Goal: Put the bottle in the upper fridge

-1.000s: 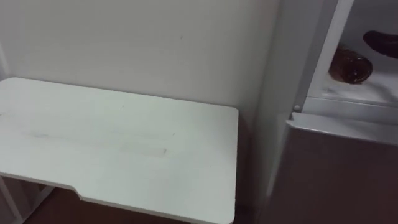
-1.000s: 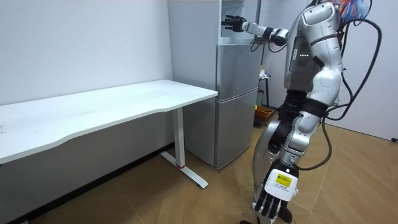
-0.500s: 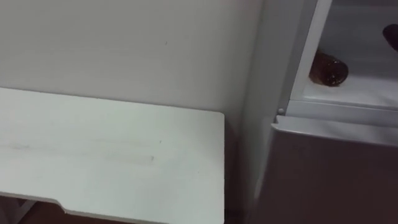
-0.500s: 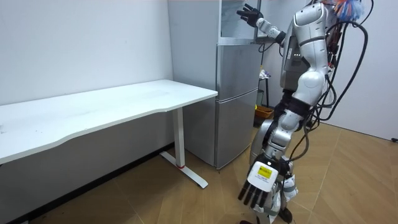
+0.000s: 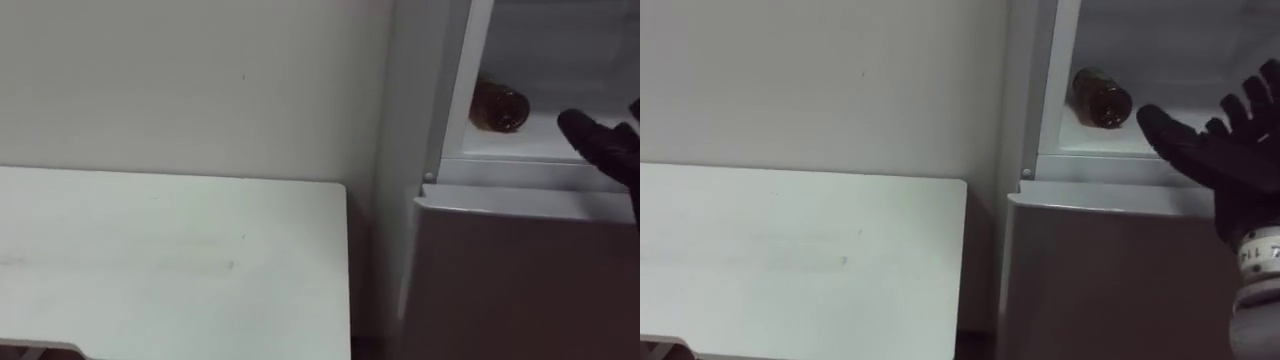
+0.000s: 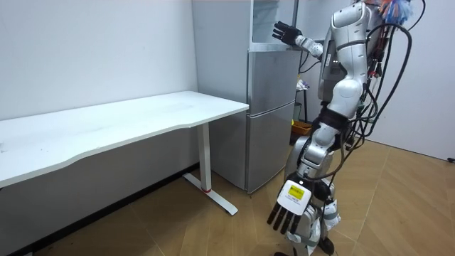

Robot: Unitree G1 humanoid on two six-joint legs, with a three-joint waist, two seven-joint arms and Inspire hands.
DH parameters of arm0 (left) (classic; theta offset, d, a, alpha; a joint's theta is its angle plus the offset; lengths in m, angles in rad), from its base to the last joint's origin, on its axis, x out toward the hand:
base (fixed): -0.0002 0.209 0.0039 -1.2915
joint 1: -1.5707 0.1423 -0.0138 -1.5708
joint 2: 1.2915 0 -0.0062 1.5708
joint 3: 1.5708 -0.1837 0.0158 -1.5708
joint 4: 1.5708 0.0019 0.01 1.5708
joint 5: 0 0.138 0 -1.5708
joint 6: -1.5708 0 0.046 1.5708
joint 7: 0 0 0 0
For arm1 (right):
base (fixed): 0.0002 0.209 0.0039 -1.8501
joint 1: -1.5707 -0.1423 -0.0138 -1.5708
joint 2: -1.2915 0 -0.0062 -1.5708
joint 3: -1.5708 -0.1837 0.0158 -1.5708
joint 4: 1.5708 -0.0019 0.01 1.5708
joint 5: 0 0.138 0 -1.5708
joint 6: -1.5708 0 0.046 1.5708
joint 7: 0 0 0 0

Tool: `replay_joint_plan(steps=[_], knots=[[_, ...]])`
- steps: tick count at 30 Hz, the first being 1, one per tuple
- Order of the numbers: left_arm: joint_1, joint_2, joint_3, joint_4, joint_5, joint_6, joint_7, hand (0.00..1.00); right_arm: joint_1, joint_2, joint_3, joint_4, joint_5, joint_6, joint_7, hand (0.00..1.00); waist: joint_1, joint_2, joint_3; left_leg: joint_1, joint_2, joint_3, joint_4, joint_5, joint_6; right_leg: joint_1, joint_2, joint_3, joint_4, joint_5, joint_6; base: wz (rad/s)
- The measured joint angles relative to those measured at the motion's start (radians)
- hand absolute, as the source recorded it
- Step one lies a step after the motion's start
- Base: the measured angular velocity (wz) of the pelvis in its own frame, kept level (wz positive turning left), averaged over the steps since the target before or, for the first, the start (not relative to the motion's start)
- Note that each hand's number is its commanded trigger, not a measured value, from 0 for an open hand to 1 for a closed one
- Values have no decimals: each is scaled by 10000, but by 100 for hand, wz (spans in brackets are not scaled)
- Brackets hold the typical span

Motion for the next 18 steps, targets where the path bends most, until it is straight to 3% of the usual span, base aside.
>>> replay_joint_plan(steps=[6,11,13,16,18], knots=[[4,-146,-17,-3,478,16,-203,0,842,201,-164,-859,1546,-125,1390,0,67,173,-51,35,17,195,10,-93,9,-41,18,240,-8,-17,28,-9],[-172,-185,-120,-1,471,-10,-382,0,1749,1068,-145,-863,2537,-137,2201,0,137,220,-59,87,26,316,0,-125,12,-36,19,278,-8,-12,36,-7],[-200,-293,-180,4,498,-16,-376,0,2245,1630,-131,-864,2969,-142,2578,0,134,297,-52,96,28,345,14,-158,17,-47,19,320,-5,-10,41,-6],[-212,-552,-181,179,494,-72,-383,0,2673,2073,-114,-866,3607,-177,3158,0,200,456,-54,105,35,433,17,-204,25,-103,29,493,12,-5,52,-12],[-213,-605,-183,236,468,-105,-384,0,2749,2103,-85,-866,3966,-303,3459,0,208,494,-66,82,50,475,44,-222,25,-155,33,526,29,-6,53,-8]])
